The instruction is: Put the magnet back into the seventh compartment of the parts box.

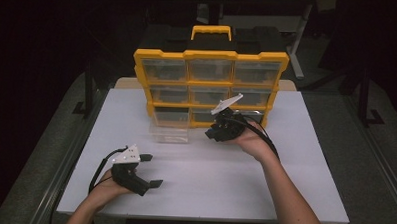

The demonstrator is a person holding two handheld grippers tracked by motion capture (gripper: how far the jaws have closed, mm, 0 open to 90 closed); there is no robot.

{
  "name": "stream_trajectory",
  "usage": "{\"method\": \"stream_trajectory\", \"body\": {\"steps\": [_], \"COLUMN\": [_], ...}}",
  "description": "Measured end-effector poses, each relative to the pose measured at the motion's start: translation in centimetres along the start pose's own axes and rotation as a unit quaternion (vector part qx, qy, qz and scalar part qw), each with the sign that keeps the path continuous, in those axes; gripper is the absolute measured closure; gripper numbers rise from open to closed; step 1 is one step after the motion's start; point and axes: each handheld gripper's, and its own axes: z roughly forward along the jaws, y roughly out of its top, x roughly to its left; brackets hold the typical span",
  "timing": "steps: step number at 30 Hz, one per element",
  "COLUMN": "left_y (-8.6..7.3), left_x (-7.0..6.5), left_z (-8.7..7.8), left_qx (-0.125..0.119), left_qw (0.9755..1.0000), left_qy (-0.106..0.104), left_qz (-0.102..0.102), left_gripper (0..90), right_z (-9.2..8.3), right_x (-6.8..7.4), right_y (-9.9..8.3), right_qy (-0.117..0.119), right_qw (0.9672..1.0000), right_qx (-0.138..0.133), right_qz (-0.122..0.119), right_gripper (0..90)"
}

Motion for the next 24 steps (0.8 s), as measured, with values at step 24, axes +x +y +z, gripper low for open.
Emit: {"method": "stream_trajectory", "body": {"steps": [24], "left_y": [0.0], "left_x": [0.0], "left_z": [-0.1], "left_qx": [-0.001], "left_qw": [1.0000], "left_qy": [-0.002], "left_qz": [-0.001], "left_gripper": [0.7], "right_z": [0.5], "right_x": [0.4], "right_y": [2.9], "right_qy": [0.010], "right_qw": [0.9998], "right_qx": [-0.011], "right_qz": [-0.012], "right_gripper": [61.0]}}
